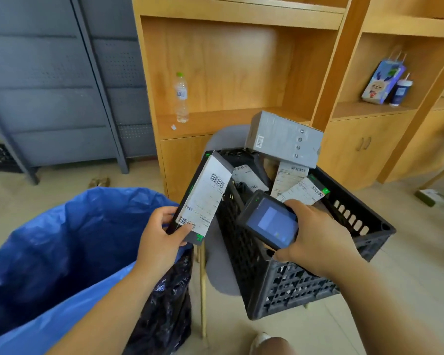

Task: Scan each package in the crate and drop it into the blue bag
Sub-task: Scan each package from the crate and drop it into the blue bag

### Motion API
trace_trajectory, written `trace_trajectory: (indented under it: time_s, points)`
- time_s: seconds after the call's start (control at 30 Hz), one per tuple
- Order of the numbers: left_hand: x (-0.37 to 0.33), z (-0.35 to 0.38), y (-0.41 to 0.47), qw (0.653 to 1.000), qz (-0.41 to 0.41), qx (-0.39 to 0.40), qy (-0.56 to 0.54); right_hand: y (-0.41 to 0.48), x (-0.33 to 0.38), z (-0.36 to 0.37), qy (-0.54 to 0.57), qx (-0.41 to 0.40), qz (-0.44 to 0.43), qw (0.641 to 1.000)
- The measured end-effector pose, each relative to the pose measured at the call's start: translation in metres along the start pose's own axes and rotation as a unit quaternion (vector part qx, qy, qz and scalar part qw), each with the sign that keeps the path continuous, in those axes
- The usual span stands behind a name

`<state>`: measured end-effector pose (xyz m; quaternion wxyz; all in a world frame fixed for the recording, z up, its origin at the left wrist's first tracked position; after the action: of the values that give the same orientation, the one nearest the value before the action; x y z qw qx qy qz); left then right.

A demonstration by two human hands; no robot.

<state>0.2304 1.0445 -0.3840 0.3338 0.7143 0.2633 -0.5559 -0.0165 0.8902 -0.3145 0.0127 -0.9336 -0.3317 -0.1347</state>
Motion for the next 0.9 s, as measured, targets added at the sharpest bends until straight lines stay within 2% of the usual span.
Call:
trace_trajectory:
  time_s: [0.3,0.5,0.77,0.9]
  points:
    - [0.021,-0.036,-0.007,1.0,-0.017,-0.02,-0.014,-0.003,0.027,0.006,-0.017,0.007,-0.006,1.0]
    - [0.058,-0.074,-0.006,0.994,-0.098,-0.046,-0.011,0.005,0.051,0.022,-0.009,0.027,-0.023,0.999]
    - [0.096,-0.153,0.014,0.971,-0.173,-0.129,0.098,0.021,0.084,0.046,0.004,0.061,-0.056,0.997]
    - [0.101,-0.16,0.018,0.96,-0.158,-0.114,0.203,0.026,0.084,0.05,0.003,0.062,-0.054,0.997]
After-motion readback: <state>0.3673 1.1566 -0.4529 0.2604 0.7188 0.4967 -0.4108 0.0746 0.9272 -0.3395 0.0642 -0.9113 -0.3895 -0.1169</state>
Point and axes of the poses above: each hand's wrist, its own y-axis towards the middle knuckle, its own z-axis out of the palm, x = y × z, the point moved 10 cm from there along y, towards the middle knuckle, and after that the axes turned 2 degrees about z, right-handed, at the moved point
